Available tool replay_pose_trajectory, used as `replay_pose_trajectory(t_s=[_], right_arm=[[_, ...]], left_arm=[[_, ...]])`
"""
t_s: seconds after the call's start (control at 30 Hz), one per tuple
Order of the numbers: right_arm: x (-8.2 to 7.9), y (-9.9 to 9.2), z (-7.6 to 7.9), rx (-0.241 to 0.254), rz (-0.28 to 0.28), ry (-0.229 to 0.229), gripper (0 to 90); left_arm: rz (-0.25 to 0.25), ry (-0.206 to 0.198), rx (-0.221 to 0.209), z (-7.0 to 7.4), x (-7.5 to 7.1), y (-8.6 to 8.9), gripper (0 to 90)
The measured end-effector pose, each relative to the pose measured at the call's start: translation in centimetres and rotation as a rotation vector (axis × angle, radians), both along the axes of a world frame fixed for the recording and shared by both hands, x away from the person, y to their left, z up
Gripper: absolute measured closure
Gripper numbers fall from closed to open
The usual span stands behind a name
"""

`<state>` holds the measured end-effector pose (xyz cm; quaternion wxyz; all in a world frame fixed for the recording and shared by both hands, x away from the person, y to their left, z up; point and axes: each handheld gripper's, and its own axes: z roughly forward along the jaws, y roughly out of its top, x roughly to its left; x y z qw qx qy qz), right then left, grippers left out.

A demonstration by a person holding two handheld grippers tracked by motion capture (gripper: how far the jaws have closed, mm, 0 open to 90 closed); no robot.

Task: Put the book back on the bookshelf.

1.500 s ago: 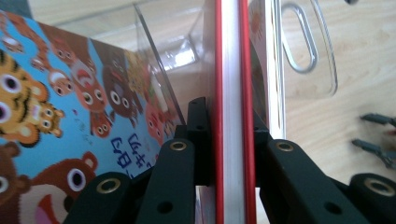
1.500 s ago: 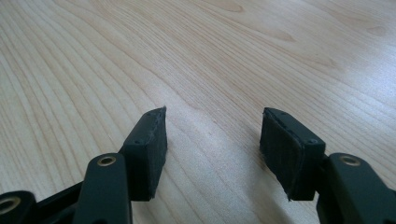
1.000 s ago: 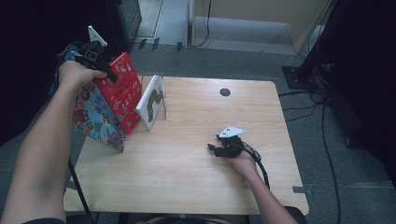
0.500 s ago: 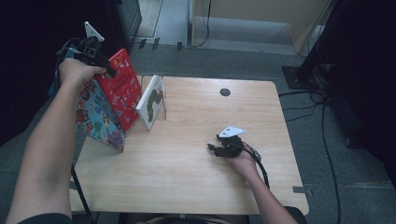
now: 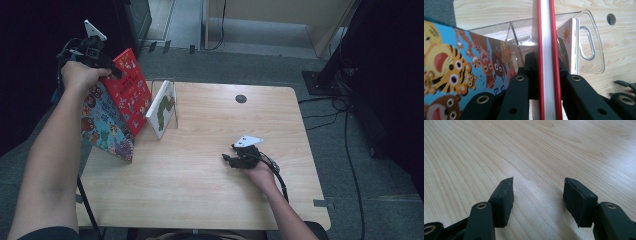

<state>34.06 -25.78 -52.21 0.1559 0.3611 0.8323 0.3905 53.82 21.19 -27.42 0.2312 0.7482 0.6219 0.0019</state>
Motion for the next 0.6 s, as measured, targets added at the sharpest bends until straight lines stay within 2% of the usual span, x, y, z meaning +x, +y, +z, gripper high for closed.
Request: replay_pose_trajectory(t_s=[0.13,0.47,0.5,0.6], right_arm=[[0.0,0.0,0.0,0.001,0.0,0.0,41.8],[0.0,-0.01,0.0,0.0,0.0,0.0,41.9],[0.0,0.0,0.0,0.0,0.0,0.0,41.8],[-0.01,0.0,0.0,0.001,-0.001,0.0,41.9]], left_arm=[[-0.005,-0.008,0.007,-0.09,0.05,-0.27,79.9],[-0.024,0.016,0.015,-0.31,0.02,-0.04,78.2],[-0.024,0.029,0.009,-0.37,0.05,0.03,76.7],[-0.027,0.031,0.013,-0.4,-0.04,0.18,71.7]])
